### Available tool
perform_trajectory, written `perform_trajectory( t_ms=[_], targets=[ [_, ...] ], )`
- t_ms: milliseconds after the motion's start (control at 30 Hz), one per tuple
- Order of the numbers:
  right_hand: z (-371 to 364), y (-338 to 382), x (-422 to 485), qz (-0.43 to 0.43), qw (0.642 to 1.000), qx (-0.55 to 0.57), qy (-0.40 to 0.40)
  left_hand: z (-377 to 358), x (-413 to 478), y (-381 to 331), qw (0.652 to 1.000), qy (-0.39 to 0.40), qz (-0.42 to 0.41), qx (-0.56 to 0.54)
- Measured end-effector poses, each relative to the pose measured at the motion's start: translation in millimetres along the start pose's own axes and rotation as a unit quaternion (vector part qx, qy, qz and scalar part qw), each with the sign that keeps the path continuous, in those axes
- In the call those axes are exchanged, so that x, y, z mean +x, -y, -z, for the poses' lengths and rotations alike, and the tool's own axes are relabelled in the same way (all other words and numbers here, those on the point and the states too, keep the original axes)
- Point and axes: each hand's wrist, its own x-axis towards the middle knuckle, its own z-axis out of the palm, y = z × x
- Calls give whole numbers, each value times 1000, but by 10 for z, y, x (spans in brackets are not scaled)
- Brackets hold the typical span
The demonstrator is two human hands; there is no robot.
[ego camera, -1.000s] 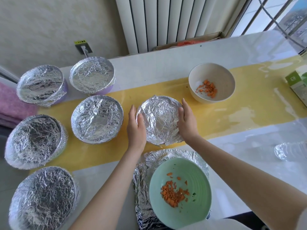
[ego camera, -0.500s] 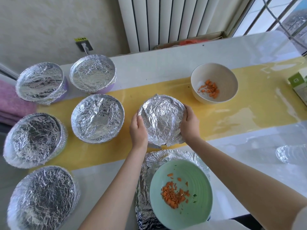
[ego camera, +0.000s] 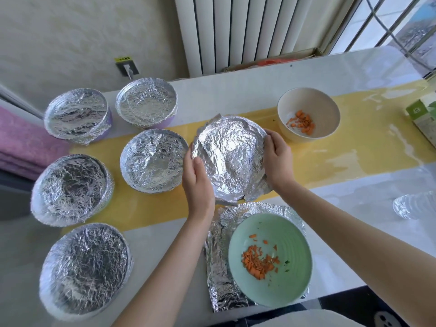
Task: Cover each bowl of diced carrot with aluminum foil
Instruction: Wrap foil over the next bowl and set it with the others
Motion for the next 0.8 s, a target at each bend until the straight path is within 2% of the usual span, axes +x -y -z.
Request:
perform_trajectory(
  t_ms=[300,433,633,800],
  targets=[
    [-405,191,-937,-4,998,-14,59,920,-433,83,998,-66,1,25],
    [-525,48,-1381,-34,994,-38,100,1313,-677,315,997,-60,41,37],
    [-678,-219,-1830,-70,988,-82,112,1620,-980,623,992,-46,105,53],
    [-758,-246,-1986,-83,984,-91,132,1787,-1084,788,990,-33,120,68]
  ],
)
